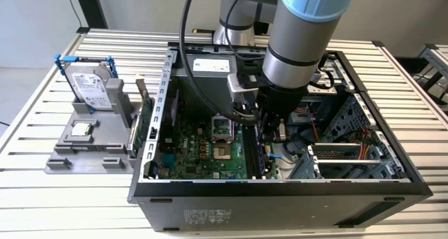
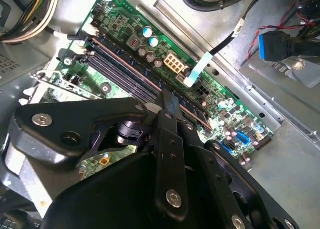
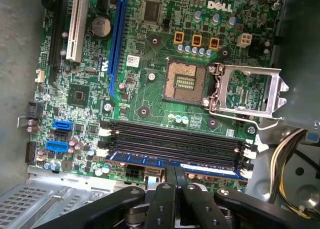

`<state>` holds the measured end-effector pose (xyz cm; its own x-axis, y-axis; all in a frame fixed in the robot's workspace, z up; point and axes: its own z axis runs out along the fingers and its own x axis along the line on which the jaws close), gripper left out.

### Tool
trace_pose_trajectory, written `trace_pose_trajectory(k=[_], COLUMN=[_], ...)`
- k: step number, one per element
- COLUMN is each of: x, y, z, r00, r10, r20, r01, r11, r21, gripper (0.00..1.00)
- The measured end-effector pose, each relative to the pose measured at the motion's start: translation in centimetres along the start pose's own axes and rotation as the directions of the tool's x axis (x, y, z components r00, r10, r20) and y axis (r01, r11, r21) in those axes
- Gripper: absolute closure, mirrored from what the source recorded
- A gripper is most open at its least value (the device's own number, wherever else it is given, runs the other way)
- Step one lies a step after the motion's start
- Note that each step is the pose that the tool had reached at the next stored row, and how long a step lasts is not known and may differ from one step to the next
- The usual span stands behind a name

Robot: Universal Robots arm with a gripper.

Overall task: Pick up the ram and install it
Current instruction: 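Press down the ram until it locks into place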

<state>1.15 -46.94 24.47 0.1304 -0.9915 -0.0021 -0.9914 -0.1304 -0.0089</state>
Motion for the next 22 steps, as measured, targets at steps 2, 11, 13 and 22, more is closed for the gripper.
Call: trace_pose_trajectory(k=[2,11,13,22], x=[0.01,0.05,0.06,0.03], y=[0.00,0.02,0.02,0.01], z=[0.21,1.84,2.15,1.42], r00=[1.0000,0.9979,0.9971,0.9957], r10=[0.004,0.064,0.076,0.092], r20=[0.0002,-0.0003,-0.0019,-0.0003], r01=[-0.004,-0.064,-0.076,-0.092], r11=[1.0000,0.9979,0.9971,0.9957], r21=[0.0001,0.0002,-0.0002,0.0003], gripper=[1.00,1.00,1.00,1.00])
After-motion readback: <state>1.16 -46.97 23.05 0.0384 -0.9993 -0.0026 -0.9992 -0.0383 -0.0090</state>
